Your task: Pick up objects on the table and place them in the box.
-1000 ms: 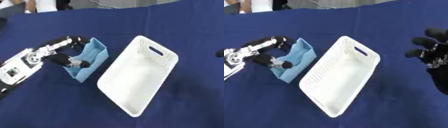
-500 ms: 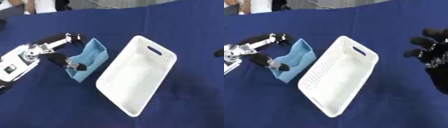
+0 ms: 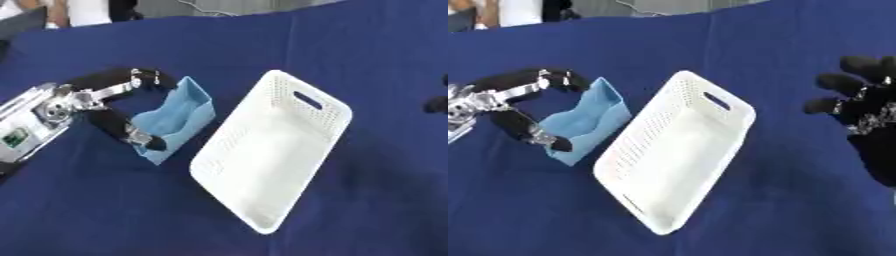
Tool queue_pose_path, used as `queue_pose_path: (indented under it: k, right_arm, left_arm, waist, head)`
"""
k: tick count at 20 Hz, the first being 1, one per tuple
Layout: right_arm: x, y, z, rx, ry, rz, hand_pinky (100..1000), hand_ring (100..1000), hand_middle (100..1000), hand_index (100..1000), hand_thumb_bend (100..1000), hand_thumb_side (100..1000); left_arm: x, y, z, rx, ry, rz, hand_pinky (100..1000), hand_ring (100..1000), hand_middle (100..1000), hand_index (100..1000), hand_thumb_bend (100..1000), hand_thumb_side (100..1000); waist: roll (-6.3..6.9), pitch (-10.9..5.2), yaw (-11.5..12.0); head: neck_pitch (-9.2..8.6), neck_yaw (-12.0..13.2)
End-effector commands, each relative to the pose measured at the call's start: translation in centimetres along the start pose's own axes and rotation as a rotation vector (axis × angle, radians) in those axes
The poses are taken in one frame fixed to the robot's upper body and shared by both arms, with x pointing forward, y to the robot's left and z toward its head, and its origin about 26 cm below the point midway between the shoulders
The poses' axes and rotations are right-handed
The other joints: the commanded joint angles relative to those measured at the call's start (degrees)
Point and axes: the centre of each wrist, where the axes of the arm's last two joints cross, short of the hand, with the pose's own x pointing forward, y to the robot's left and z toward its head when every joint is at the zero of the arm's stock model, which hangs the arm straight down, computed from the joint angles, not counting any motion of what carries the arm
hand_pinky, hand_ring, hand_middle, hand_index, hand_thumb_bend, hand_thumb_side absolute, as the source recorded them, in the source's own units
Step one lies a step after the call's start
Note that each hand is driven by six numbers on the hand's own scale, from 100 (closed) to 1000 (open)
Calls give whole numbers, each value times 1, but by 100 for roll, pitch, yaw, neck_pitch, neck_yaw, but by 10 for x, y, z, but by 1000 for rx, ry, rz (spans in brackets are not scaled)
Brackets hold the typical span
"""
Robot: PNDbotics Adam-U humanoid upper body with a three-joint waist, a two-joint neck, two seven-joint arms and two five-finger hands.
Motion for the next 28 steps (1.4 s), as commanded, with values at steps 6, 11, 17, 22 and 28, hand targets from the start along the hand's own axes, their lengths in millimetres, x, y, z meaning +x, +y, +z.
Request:
queue_pose_path:
  k: [6, 11, 17, 22, 28]
  right_arm:
    - [5, -2, -3, 111, -60, 89, 841, 942, 953, 987, 100, 926]
    - [6, -3, -4, 111, -64, 88, 841, 941, 950, 983, 100, 923]
    - [6, -3, -6, 115, -75, 86, 841, 941, 948, 979, 100, 922]
    - [6, -4, -7, 116, -78, 87, 842, 941, 947, 978, 100, 922]
    - [6, -4, -8, 119, -77, 89, 843, 942, 946, 977, 100, 921]
  left_arm:
    - [2, 14, 4, 12, -6, -32, 779, 826, 860, 913, 850, 681]
    - [4, 14, 1, 15, -20, -25, 776, 821, 852, 909, 828, 682]
    - [4, 7, -3, -57, -20, -32, 785, 829, 845, 904, 856, 470]
    - [4, 6, -4, -86, -28, -36, 789, 829, 846, 904, 799, 453]
    - [5, 5, -3, -98, -33, -29, 788, 825, 841, 899, 715, 468]
  waist:
    - [-32, -65, 9]
    - [-39, -64, -3]
    - [-45, -37, -42]
    - [-49, -9, -39]
    - [-45, 17, -29]
  head:
    - [1, -23]
    - [1, -27]
    - [1, -42]
    - [1, -51]
    - [1, -63]
